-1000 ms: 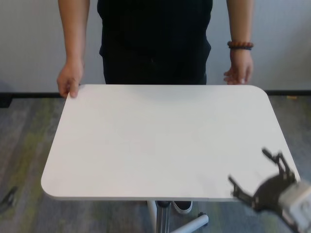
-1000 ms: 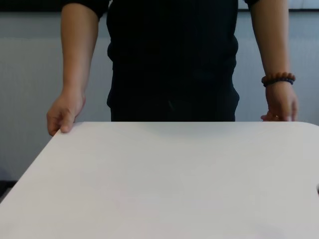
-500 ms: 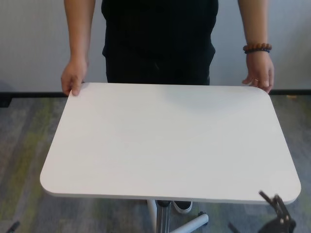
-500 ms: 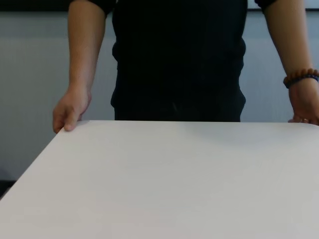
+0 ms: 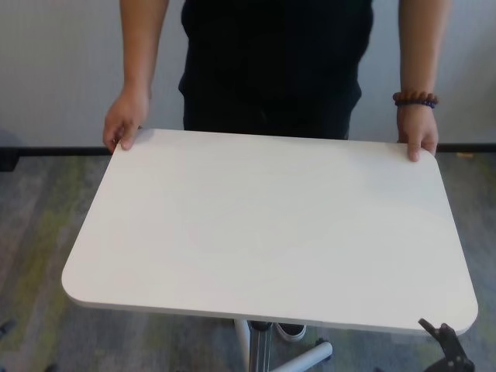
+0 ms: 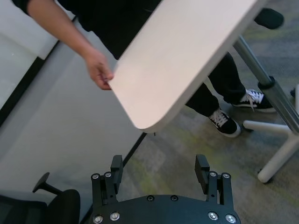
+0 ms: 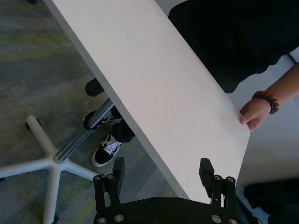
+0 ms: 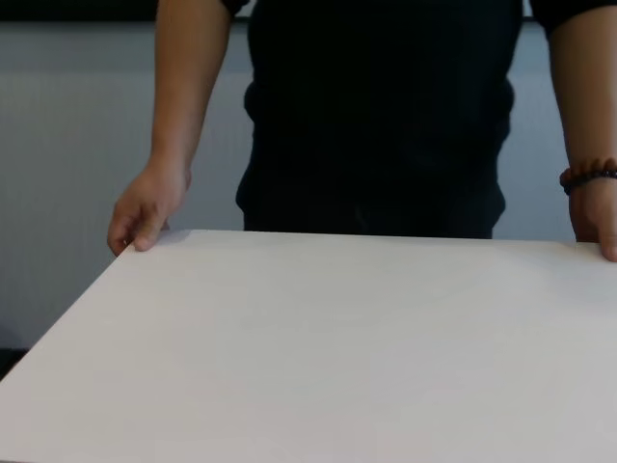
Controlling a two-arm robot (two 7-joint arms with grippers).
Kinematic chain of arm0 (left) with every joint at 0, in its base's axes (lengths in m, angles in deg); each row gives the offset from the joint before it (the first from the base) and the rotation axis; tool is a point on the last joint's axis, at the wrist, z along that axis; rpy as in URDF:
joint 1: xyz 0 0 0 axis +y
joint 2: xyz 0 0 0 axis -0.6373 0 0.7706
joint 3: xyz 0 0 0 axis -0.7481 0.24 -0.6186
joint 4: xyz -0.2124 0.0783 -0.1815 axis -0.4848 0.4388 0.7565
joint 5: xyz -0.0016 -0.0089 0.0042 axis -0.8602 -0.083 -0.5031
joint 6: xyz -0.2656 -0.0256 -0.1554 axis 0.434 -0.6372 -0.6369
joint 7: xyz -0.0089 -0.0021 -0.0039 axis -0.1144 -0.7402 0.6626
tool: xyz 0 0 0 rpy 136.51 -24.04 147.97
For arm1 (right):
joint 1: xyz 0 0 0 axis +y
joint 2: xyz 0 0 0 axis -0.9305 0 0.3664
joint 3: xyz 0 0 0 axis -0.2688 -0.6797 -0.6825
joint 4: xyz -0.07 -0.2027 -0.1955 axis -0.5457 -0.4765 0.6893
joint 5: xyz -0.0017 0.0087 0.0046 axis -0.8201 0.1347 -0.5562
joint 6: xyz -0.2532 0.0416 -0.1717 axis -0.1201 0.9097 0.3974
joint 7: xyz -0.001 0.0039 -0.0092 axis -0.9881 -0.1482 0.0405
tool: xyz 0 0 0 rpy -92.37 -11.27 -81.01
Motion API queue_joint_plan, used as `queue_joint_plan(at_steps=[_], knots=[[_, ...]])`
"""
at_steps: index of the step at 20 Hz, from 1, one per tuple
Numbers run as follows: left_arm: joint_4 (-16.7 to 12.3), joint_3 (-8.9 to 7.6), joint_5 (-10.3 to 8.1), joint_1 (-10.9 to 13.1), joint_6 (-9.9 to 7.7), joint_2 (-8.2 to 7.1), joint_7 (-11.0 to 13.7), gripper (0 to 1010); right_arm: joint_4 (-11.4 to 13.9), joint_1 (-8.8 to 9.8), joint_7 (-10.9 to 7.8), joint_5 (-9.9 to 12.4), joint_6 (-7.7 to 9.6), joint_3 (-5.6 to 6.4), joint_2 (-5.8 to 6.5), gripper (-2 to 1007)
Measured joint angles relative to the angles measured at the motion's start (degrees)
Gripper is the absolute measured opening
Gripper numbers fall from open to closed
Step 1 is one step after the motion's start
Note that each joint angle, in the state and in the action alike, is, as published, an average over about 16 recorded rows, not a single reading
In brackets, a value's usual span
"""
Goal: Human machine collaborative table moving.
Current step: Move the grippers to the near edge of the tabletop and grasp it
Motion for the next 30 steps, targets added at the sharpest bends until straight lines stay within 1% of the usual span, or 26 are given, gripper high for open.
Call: queue_joint_plan(at_steps=[4,10,13,17,20,23,27,30], knots=[[1.38,2.19,4.73,-2.84,-2.68,2.12,-0.44,1002,-1.79,-1.65,-0.9,-0.81,0.29,-0.27,-1.45,999],[3.1,4.91,12.42,-6.52,-7.25,5.31,-1.57,1002,-4.54,-4.34,-2.49,-1.66,0.34,-0.52,-3.61,999],[3.71,6.11,16.28,-8.15,-9.45,6.98,-2.61,1002,-5.76,-5.51,-3.3,-2.15,0.5,-0.58,-4.48,999],[4.67,7.8,21.65,-10.33,-11.85,9.41,-4.51,1002,-7.16,-6.8,-4.35,-2.99,1.01,-0.62,-5.33,999],[5.41,9.16,25.43,-11.86,-13.14,11.12,-5.66,1002,-8.0,-7.55,-5.1,-3.78,1.56,-0.65,-5.77,999],[6.06,10.46,28.79,-13.11,-14.01,12.61,-6.7,1002,-8.67,-8.14,-5.82,-4.68,2.15,-0.69,-6.03,999],[6.93,11.92,32.6,-14.24,-14.63,14.3,-8.11,1001,-9.31,-8.67,-6.6,-6.14,3.15,-0.8,-6.16,999],[7.61,12.83,34.92,-14.87,-14.88,15.39,-8.71,1001,-9.68,-9.01,-7.08,-7.53,4.07,-0.95,-6.16,999]])
